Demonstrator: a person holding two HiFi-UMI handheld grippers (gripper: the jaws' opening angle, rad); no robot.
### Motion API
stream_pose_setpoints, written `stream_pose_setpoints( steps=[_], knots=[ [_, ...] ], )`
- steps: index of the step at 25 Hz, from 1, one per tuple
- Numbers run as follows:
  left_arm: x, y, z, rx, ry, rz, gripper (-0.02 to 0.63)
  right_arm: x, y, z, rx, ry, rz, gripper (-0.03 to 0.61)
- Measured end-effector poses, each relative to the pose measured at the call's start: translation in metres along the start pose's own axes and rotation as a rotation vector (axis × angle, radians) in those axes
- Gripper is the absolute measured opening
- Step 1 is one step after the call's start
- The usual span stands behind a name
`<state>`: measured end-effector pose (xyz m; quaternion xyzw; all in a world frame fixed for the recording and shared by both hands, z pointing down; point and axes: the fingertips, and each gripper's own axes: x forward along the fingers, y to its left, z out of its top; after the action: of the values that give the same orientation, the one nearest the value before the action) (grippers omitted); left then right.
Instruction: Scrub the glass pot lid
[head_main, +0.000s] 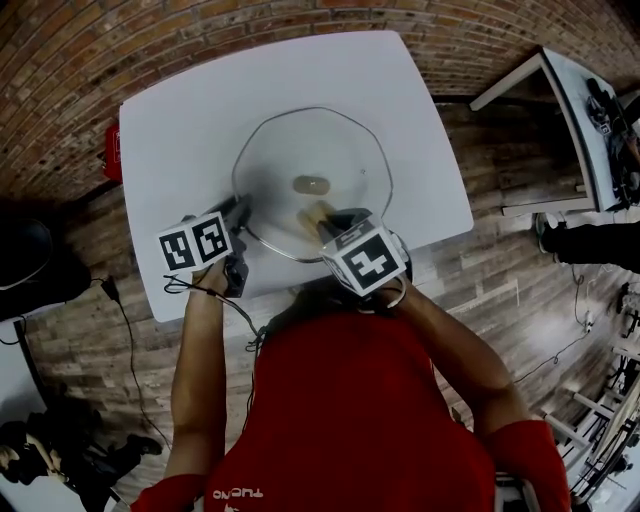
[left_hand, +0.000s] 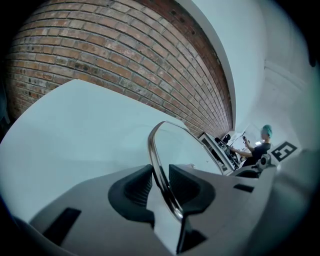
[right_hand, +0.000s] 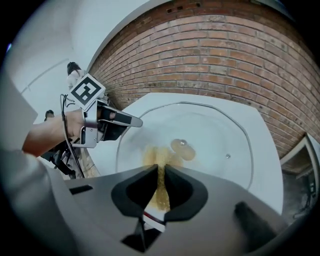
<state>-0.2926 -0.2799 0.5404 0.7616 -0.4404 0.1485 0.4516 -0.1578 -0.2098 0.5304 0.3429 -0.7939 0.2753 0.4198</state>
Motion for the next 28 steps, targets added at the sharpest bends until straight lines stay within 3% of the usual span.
stream_pose_setpoints(
  steps=[8, 11, 16, 28],
  knots=[
    [0.001, -0.002, 0.001, 0.003, -0.004, 0.001, 0.111, -0.024, -0.041, -0.014, 0.106, -0.018, -0.047, 0.054],
    [0.002, -0.001, 0.002, 0.004, -0.004, 0.004, 0.111, -0.027, -0.036, 0.006, 0.098, -0.081, -0.03, 0.054],
    [0.001, -0.002, 0.002, 0.006, -0.012, 0.007, 0.112, -0.012, -0.044, 0.048, 0.086, -0.158, -0.078, 0.054],
    [0.0, -0.001, 0.003, 0.013, -0.02, 0.019, 0.113, 0.033, -0.06, 0.071, 0.083, -0.103, -0.155, 0.055]
  ],
)
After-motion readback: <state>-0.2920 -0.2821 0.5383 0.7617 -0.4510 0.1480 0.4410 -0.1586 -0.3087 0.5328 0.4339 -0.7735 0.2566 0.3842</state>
